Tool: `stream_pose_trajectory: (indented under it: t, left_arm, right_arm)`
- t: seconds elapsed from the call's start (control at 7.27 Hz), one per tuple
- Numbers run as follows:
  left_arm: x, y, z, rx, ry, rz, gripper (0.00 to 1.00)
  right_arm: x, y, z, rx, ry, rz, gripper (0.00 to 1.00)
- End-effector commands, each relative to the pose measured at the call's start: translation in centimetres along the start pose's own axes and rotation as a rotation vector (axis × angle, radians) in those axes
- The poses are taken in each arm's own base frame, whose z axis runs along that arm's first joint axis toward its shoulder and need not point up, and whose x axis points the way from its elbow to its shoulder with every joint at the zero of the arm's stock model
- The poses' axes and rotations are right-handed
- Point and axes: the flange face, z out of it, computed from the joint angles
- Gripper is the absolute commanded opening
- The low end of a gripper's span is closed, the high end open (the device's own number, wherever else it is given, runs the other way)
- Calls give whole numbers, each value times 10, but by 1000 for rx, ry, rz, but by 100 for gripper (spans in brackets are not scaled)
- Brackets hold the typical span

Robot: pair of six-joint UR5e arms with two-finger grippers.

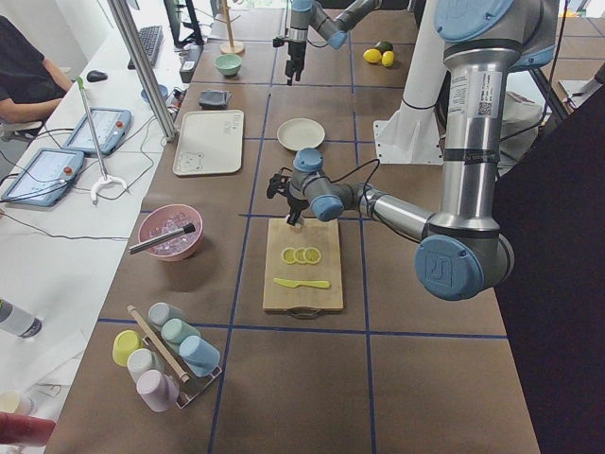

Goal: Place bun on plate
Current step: 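Grasp the white bun on the cutting board with the left gripper and lift it, then carry the bun with the left gripper over the white plate and lower it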

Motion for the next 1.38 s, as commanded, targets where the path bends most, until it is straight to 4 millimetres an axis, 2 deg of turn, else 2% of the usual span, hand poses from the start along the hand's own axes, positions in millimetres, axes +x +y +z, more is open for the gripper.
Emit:
stream_pose_trajectory:
  t: [0.0,0.14,0.28,0.41,0.55,0.69,0.83,0.96,1.1,1.24]
  left_arm:
    - [72,-45,-31,56,93,-154,24]
    - [132,-67,-52,34,100,-231,24]
    - [215,-68,-66,-48,74,-271,24]
    - [290,-60,-69,-126,49,-306,24]
    - [342,-57,-65,-141,29,-297,24]
    - [382,-61,-39,-99,-17,-274,24]
    - [410,-74,-16,-99,-52,-298,24]
    - [424,-85,2,-98,-67,-303,24]
    - [424,-91,23,-60,-67,-298,24]
    - [424,-95,37,-38,-64,-295,24]
  right_arm:
    - [75,-22,-44,22,40,-55,100]
    - [117,-45,-69,15,62,-130,100]
    - [157,-70,-100,16,70,-160,100]
    - [191,-84,-122,12,74,-185,100]
    - [217,-86,-130,17,96,-228,100]
    - [226,-86,-131,16,104,-234,100]
    - [228,-85,-130,14,105,-234,100]
    - [229,-85,-130,16,105,-235,100]
    - [229,-85,-130,16,105,-235,100]
    - [228,-85,-131,17,102,-239,100]
